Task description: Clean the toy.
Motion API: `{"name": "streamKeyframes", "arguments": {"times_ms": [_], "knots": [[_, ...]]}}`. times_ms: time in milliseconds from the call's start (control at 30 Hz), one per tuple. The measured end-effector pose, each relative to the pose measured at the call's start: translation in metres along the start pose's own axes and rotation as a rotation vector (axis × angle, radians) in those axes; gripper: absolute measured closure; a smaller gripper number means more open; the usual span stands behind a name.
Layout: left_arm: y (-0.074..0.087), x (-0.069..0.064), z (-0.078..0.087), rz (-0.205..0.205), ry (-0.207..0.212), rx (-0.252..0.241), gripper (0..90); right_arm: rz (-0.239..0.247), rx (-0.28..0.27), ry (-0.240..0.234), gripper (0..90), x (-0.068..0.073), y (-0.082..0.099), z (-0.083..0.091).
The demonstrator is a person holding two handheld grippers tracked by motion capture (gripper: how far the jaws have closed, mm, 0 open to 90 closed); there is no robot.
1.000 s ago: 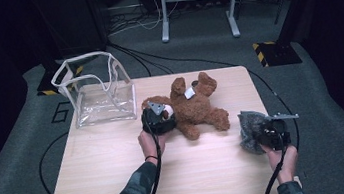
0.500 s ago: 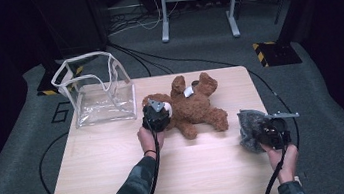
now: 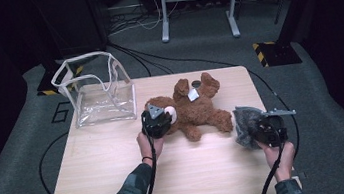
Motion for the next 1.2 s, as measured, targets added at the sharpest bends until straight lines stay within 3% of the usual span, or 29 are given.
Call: {"name": "streamKeyframes", "arguments": {"times_ms": [133, 200, 233, 267, 333, 467, 533, 567, 600, 733, 933, 1067, 1200], "knots": [[0.000, 0.003, 0.000, 0.007, -0.026, 0.015, 69.1, 0.011, -0.007, -0.008, 71.2, 0.006, -0.004, 0.003], [-0.002, 0.009, -0.001, 0.012, -0.061, 0.017, 62.1, 0.011, -0.008, -0.011, 71.2, 0.008, -0.004, 0.003], [-0.004, 0.009, -0.001, 0.013, -0.072, 0.016, 53.2, 0.019, -0.007, -0.012, 71.2, 0.008, -0.004, 0.002], [-0.007, 0.011, -0.003, 0.012, -0.097, 0.017, 53.2, 0.019, -0.007, -0.012, 71.2, 0.008, -0.004, 0.002], [-0.011, 0.012, -0.007, 0.021, -0.119, 0.027, 39.6, 0.007, -0.005, -0.010, 71.2, 0.008, -0.004, 0.002], [-0.015, 0.016, -0.019, 0.014, -0.176, 0.050, 35.7, 0.010, -0.004, -0.011, 71.2, 0.007, -0.003, 0.002], [-0.014, 0.019, -0.024, -0.006, -0.199, 0.088, 39.4, 0.015, -0.001, -0.007, 71.2, 0.005, -0.002, 0.002], [-0.013, 0.021, -0.025, -0.008, -0.195, 0.086, 44.5, 0.007, -0.002, -0.007, 71.2, 0.004, -0.002, 0.002], [-0.012, 0.022, -0.026, -0.002, -0.187, 0.079, 55.0, 0.008, 0.003, -0.004, 71.2, 0.002, -0.001, 0.003], [-0.007, 0.020, -0.024, -0.007, -0.146, 0.061, 63.0, 0.006, -0.003, -0.002, 71.2, 0.000, -0.001, 0.005], [-0.005, 0.009, -0.015, -0.008, -0.027, 0.033, 67.0, 0.013, -0.019, -0.012, 71.2, 0.003, -0.008, 0.008], [-0.002, -0.002, -0.011, 0.004, 0.036, 0.019, 67.1, 0.023, -0.031, -0.027, 71.2, 0.012, -0.013, 0.010], [0.001, -0.014, -0.006, -0.009, 0.099, 0.022, 67.1, 0.053, -0.040, -0.036, 71.3, 0.023, -0.019, 0.013]]}}
Point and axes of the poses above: each handheld gripper's, and its own axes: z roughly backward along the jaws, y roughly out of its underside, x roughly to its left, the point moved 6 cm from there along -z, roughly forward along the jaws, and after that the axes turned 14 degrees about y, right-handed, at the moved point
